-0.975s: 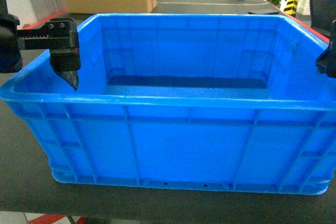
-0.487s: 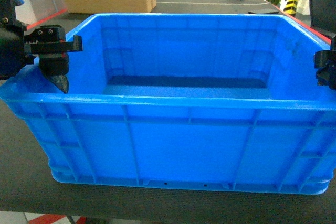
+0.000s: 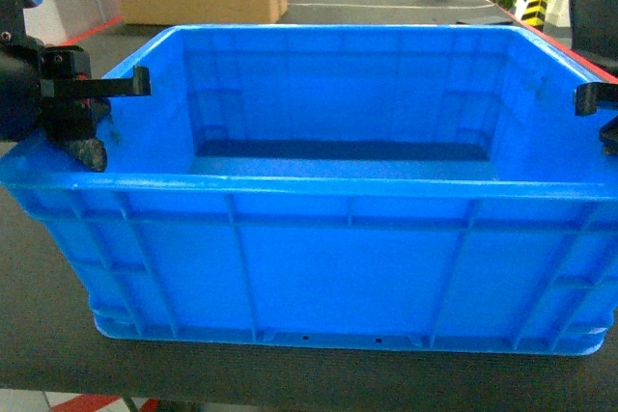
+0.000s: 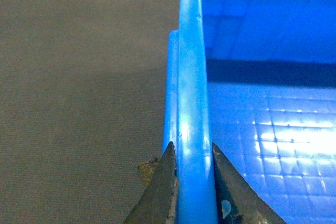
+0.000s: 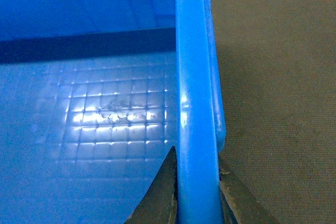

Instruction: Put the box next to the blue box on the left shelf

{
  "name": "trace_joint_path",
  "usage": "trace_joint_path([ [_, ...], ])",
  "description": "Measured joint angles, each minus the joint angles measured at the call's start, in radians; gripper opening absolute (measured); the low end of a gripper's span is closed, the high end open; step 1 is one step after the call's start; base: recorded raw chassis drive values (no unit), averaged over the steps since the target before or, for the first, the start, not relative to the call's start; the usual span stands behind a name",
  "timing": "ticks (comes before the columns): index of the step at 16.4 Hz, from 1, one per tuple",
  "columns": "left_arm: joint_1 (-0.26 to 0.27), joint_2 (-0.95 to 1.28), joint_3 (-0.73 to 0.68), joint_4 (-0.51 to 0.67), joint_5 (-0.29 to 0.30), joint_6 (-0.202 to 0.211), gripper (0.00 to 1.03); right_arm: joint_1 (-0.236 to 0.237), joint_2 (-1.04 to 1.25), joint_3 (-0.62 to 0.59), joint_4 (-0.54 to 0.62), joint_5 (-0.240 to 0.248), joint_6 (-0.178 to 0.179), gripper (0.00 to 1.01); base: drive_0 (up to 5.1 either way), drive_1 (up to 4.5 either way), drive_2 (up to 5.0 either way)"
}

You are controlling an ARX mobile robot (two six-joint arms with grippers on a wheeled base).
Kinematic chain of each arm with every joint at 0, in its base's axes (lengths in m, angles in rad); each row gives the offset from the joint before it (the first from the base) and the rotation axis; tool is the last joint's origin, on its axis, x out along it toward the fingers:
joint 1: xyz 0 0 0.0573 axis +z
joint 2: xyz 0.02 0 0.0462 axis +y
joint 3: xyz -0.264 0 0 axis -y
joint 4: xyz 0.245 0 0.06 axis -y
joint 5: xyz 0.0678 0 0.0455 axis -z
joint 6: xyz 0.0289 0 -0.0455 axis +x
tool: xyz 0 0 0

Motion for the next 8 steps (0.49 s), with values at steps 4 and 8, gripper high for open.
trace_joint_path([
  [4,-0.024,-0.136,-0.114,0.152,-0.070,0.033,0.11,0.051,-0.153,-0.123,0.108,0.067,0.005,0.09,0.0,0.00,0.0],
  [8,-0.055,-0.324,-0.213,0.280,-0.126,0.083,0.11,0.101,-0.333,-0.217,0.186,0.157,-0.005,0.09,0.0,0.00,0.0],
])
